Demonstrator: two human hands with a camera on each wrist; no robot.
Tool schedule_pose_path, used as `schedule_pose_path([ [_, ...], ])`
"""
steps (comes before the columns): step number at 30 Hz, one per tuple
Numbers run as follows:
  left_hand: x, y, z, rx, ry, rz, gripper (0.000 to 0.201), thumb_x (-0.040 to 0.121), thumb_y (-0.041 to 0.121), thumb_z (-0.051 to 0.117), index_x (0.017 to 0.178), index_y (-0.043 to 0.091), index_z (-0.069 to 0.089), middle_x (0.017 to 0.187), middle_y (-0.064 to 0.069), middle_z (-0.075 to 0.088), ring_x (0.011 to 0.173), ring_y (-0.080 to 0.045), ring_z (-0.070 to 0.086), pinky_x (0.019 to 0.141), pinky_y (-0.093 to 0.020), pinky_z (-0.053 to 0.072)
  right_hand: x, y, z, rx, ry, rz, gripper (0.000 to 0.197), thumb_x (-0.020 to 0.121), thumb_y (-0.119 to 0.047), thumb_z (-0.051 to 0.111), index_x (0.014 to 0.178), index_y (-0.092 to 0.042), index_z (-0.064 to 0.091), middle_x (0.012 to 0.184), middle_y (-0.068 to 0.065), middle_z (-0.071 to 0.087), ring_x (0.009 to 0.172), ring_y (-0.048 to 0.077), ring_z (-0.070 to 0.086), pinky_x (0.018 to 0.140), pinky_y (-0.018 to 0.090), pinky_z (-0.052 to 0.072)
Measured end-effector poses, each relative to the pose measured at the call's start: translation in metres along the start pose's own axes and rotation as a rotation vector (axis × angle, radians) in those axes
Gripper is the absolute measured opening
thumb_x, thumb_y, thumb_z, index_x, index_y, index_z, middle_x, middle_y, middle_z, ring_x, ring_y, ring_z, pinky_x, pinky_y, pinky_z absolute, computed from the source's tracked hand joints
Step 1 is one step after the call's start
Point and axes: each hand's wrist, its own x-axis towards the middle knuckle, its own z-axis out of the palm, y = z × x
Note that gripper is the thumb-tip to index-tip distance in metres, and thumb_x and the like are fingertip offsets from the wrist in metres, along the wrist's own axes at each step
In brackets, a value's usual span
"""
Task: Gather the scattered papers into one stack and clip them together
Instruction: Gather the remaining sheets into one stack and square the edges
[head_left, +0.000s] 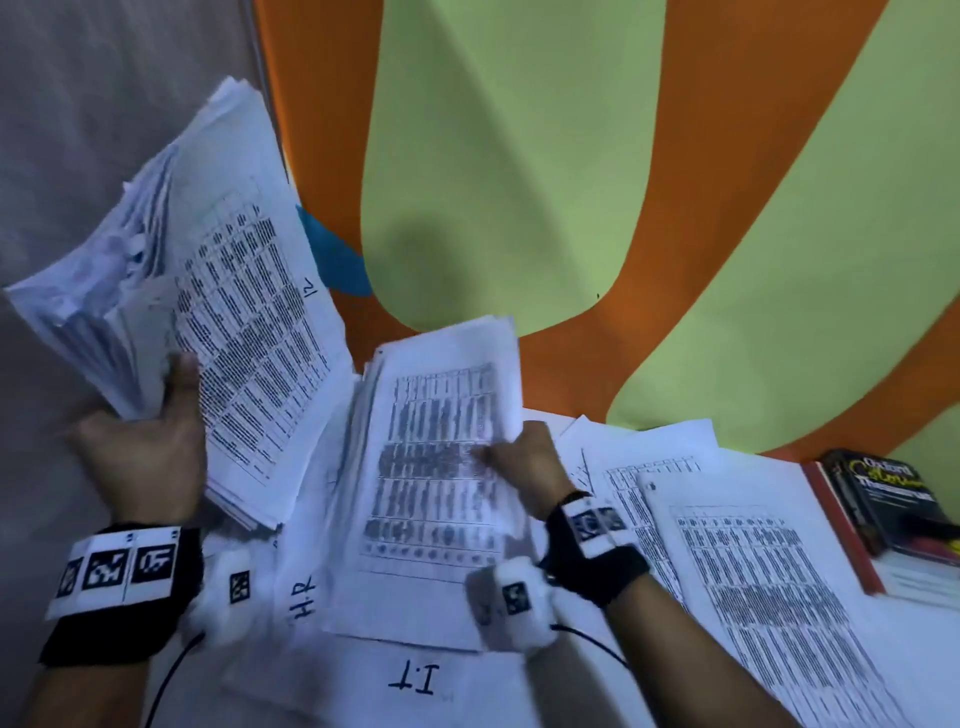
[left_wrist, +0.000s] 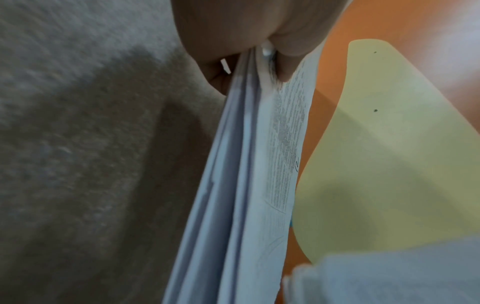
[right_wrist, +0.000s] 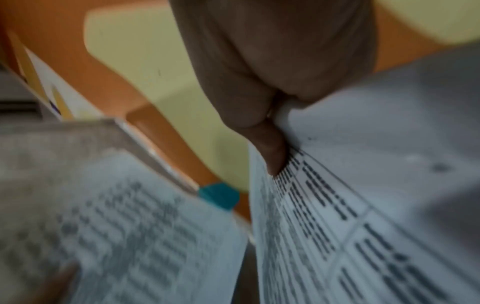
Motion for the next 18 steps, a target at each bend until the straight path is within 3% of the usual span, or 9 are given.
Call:
schedule_pose_path([
  [2,-0.002,-0.006,0.01,-0.006,-0.025,-0.035,0.085,0.067,0.082,0.058,0.098,0.003,0.066,0.089,-0.002,0.075,0.085,-0.011,0.072,0.059,-0.022,0.054,-0.017,-0.003,-0.052,0.022,0.055,-0.052,0.012,0.074,0.001,0.072,0.076,0.003,0.06,0.063,0.014,0.053,0.058,0.017,0.05,0.053,0.027,0.04],
  [4,-0.01,0.002,0.021,-0.03,-0.083,-0.005,0.065,0.073,0.064,0.069,0.105,0.008,0.064,0.084,0.021,0.073,0.088,0.006,0.067,0.075,-0.03,0.052,-0.031,0.0,-0.104,0.0,0.136,-0.036,0.015,0.076,0.003,0.071,0.069,-0.001,0.058,0.056,0.006,0.056,0.054,0.015,0.051,0.053,0.023,0.041],
  [6,-0.025,0.013,0.032,-0.054,-0.123,0.007,0.059,0.079,0.045,0.074,0.116,0.002,0.06,0.094,0.016,0.065,0.097,-0.001,0.06,0.083,-0.029,0.043,-0.04,0.013,-0.148,-0.046,0.217,0.028,0.019,0.075,0.004,0.072,0.066,-0.003,0.057,0.063,0.014,0.059,0.059,0.02,0.054,0.053,0.023,0.043],
  [8,-0.042,0.025,0.043,-0.03,-0.17,0.024,0.05,0.08,0.044,0.072,0.104,0.002,0.059,0.094,0.001,0.063,0.093,-0.007,0.059,0.075,-0.027,0.043,-0.051,0.029,-0.187,-0.093,0.29,0.116,0.022,0.078,0.004,0.071,0.066,-0.004,0.055,0.067,0.017,0.059,0.057,0.022,0.051,0.044,0.017,0.041],
  [10,-0.055,0.035,0.056,-0.027,-0.22,0.028,0.033,0.081,0.039,0.072,0.084,0.012,0.054,0.081,0.007,0.068,0.075,0.012,0.058,0.061,-0.014,0.043,-0.063,0.05,-0.221,-0.11,0.342,0.197,0.016,0.078,0.003,0.072,0.073,-0.002,0.057,0.079,0.023,0.063,0.06,0.021,0.052,0.051,0.022,0.044],
  [12,-0.065,0.036,0.069,-0.045,-0.264,0.027,0.029,0.083,0.03,0.073,0.086,0.011,0.051,0.089,-0.002,0.062,0.074,0.01,0.057,0.053,-0.004,0.036,-0.071,0.072,-0.248,-0.15,0.396,0.278,0.018,0.077,0.002,0.073,0.089,0.006,0.06,0.093,0.023,0.065,0.067,0.022,0.055,0.058,0.029,0.041],
  [14,-0.078,0.037,0.079,-0.075,-0.323,0.037,0.028,0.083,0.026,0.073,0.09,0.005,0.054,0.097,-0.008,0.057,0.063,0.018,0.054,0.049,-0.007,0.034,-0.075,0.097,-0.268,-0.242,0.452,0.348,0.022,0.078,0.003,0.072,0.094,0.009,0.059,0.087,0.019,0.062,0.067,0.022,0.052,0.056,0.028,0.037],
  [16,-0.088,0.039,0.086,-0.097,-0.357,0.006,0.027,0.084,0.022,0.072,0.091,0.002,0.055,0.087,-0.002,0.062,0.052,0.028,0.046,0.049,-0.015,0.033,-0.07,0.125,-0.281,-0.359,0.495,0.426,0.024,0.075,-0.004,0.074,0.09,0.008,0.061,0.083,0.02,0.063,0.071,0.028,0.058,0.062,0.035,0.045],
  [18,-0.097,0.04,0.092,-0.078,-0.392,-0.022,0.028,0.084,0.02,0.071,0.09,0.005,0.049,0.063,0.022,0.063,0.049,0.028,0.045,0.046,-0.014,0.033,-0.068,0.147,-0.288,-0.513,0.502,0.5,0.032,0.072,-0.016,0.077,0.087,0.006,0.059,0.089,0.023,0.066,0.08,0.033,0.064,0.069,0.039,0.05],
])
